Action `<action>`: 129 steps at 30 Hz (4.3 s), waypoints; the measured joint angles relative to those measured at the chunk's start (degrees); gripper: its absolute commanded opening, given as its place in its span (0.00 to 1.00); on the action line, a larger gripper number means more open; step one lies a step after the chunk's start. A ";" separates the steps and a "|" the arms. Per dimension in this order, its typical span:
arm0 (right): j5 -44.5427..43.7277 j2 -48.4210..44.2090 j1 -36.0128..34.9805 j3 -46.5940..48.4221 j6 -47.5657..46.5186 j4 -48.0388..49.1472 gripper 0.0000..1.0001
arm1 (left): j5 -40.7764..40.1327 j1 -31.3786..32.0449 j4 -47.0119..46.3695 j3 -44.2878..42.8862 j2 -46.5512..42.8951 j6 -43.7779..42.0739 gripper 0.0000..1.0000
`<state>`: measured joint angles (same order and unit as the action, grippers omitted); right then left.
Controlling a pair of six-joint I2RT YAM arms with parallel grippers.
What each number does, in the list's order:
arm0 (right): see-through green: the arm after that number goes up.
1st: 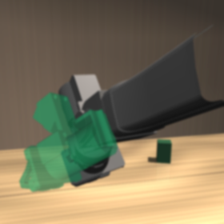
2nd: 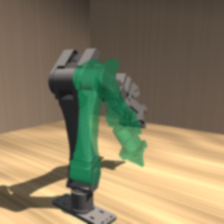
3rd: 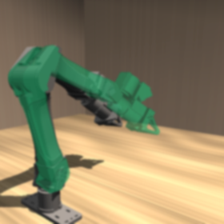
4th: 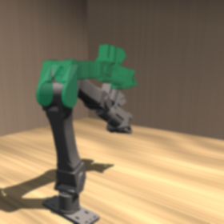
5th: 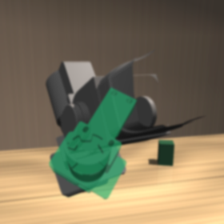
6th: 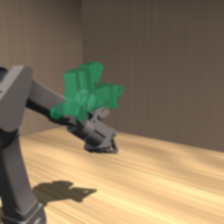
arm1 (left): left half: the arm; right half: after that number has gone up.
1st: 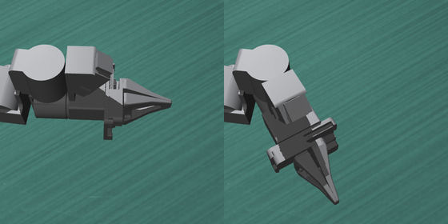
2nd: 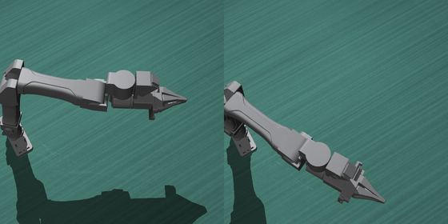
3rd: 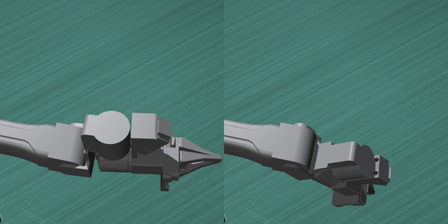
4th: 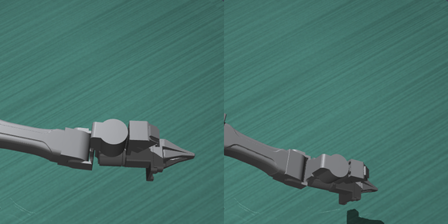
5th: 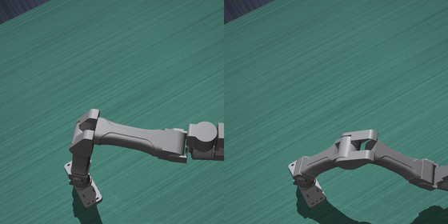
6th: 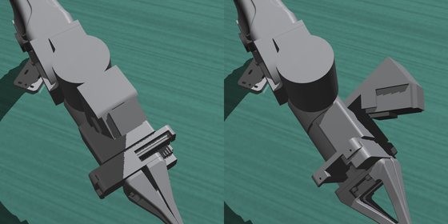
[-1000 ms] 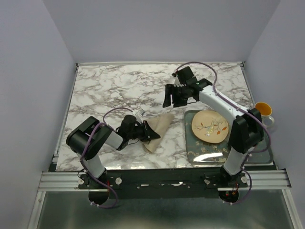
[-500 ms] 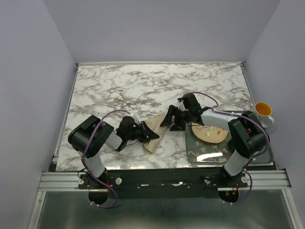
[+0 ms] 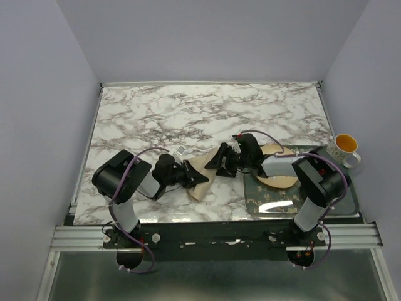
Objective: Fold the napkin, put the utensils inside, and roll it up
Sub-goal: Roll the napkin with the utensil
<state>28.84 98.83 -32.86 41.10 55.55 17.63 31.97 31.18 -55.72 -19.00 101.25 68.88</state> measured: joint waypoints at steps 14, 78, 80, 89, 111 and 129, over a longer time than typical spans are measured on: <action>-5.18 0.68 -3.30 -4.59 9.51 10.69 0.77 | 0.48 -0.50 -1.33 1.42 -1.18 3.78 0.00; -8.81 2.95 -4.92 1.07 5.90 1.33 0.01 | -27.85 9.88 56.83 -17.27 -27.93 -27.02 0.55; -9.38 2.67 -5.07 2.32 5.95 -1.29 0.01 | -34.12 15.96 59.65 -18.56 -28.70 -28.33 0.63; -11.45 2.62 -5.46 8.63 7.43 -14.34 0.01 | -55.49 31.65 68.65 -27.98 -18.03 -30.29 0.70; -11.63 2.62 -5.70 10.08 15.45 -20.90 0.01 | -73.24 37.20 76.81 -35.67 -2.84 -34.25 0.27; -11.50 0.15 -5.70 10.34 9.60 -23.12 0.74 | -65.05 32.54 72.02 -28.48 -11.37 -33.46 0.02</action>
<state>17.34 98.98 -38.57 51.44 65.14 -5.50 -33.08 63.72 16.29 -47.48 89.89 35.42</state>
